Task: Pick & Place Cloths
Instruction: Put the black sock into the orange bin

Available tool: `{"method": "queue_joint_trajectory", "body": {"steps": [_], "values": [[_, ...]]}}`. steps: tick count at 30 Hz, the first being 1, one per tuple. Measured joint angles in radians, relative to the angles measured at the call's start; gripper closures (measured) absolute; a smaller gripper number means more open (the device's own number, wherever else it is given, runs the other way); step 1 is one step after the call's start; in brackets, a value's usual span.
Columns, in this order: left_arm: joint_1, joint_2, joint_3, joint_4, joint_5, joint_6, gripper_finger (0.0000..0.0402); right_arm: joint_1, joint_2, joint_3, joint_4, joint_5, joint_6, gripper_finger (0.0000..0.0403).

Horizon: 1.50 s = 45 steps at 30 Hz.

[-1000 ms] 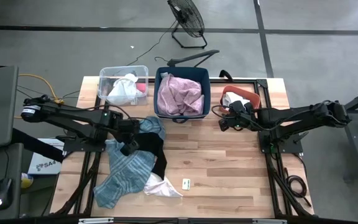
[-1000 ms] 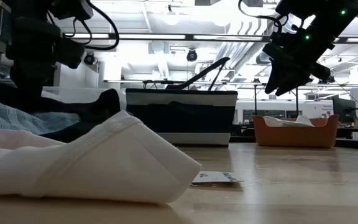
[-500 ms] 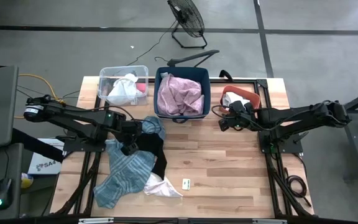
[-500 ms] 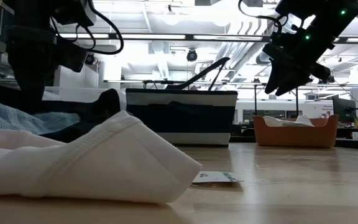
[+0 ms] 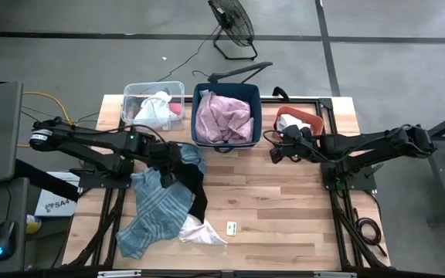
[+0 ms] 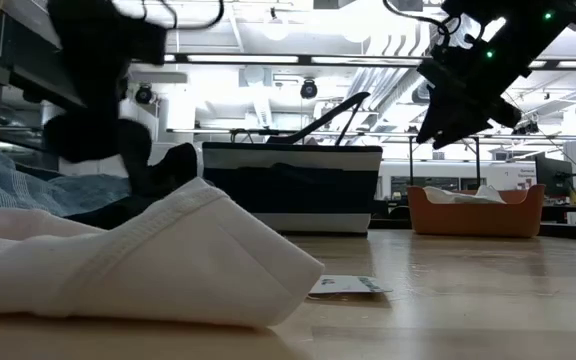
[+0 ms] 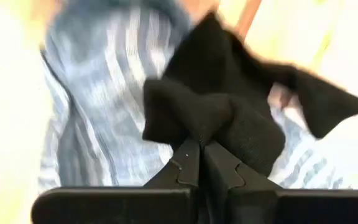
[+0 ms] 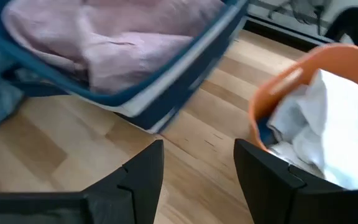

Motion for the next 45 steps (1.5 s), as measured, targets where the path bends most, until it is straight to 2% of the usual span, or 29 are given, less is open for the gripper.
{"method": "queue_joint_trajectory", "body": {"steps": [5, 10, 22, 27, 33, 39, 45], "values": [[0.0, 0.0, 0.076, 0.005, -0.095, 0.097, 0.04, 0.039, 0.0, 0.0, 0.109, 0.004, -0.081, 0.0215], [0.0, 0.0, 0.131, 0.093, -0.16, 0.218, 0.0401, 0.091, 0.0, 0.0, 0.285, 0.006, -0.239, 0.0215], [0.0, 0.0, 0.214, 0.364, -0.163, 0.488, 0.0401, 0.194, 0.075, 0.0, 0.661, 0.003, -0.788, 0.0215], [0.0, 0.0, 0.233, 0.448, -0.163, 0.535, 0.0401, 0.202, 0.158, 0.0, 0.786, 0.0, -1.094, 0.0215], [0.001, 0.0, 0.259, 0.511, -0.163, 0.549, 0.0402, 0.202, 0.261, 0.0, 1.018, 0.0, -1.413, 0.0215], [0.001, 0.0, 0.294, 0.531, -0.171, 0.559, 0.0402, 0.202, 0.333, 0.0, 1.247, 0.0, -1.682, 0.0215], [0.001, 0.0, 0.297, 0.561, -0.171, 0.574, 0.0402, 0.2, 0.365, 0.0, 1.396, 0.0, -1.885, 0.0215]]}}
